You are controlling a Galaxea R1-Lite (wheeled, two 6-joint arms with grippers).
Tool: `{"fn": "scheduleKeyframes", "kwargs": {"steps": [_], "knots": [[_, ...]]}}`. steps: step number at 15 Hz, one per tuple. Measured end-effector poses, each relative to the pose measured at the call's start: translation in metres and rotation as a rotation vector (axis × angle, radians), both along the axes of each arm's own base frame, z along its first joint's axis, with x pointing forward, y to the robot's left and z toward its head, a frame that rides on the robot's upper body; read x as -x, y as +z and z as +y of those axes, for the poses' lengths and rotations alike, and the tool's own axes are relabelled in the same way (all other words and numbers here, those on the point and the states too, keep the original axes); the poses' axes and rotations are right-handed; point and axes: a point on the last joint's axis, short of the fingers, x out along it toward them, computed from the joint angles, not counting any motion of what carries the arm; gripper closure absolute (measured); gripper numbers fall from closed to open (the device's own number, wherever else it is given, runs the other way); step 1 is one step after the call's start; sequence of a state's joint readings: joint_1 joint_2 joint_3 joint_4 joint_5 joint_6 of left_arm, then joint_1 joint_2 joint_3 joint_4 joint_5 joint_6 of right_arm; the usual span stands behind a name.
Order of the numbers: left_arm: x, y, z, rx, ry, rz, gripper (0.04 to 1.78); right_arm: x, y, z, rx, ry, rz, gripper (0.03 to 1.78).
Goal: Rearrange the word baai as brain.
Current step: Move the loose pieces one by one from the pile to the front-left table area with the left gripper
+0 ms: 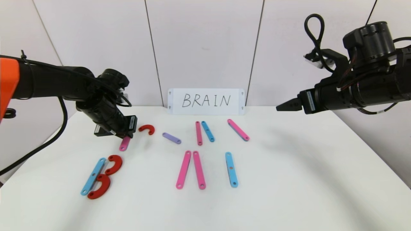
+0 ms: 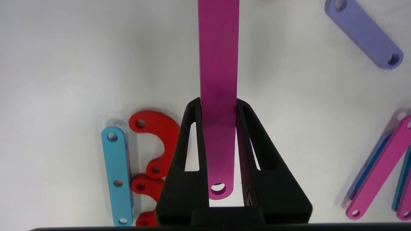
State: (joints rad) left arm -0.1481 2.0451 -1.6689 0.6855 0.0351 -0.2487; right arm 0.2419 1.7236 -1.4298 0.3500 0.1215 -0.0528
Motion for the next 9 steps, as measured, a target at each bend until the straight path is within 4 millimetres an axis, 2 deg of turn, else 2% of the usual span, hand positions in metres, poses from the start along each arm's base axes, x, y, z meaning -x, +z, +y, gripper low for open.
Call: {"fn": "scheduleKeyframes", "kwargs": {"steps": [5, 9], "knots": [[0.034, 0.001, -0.022, 0.009, -0.013, 0.047, 1.51, 0.000, 0.000, 0.000, 0.000, 0.000, -0.001, 0.07], [0.048, -0.010, -0.030, -0.004, -0.024, 0.087, 1.51, 0.000, 0.000, 0.000, 0.000, 0.001, 0.001, 0.07]]}}
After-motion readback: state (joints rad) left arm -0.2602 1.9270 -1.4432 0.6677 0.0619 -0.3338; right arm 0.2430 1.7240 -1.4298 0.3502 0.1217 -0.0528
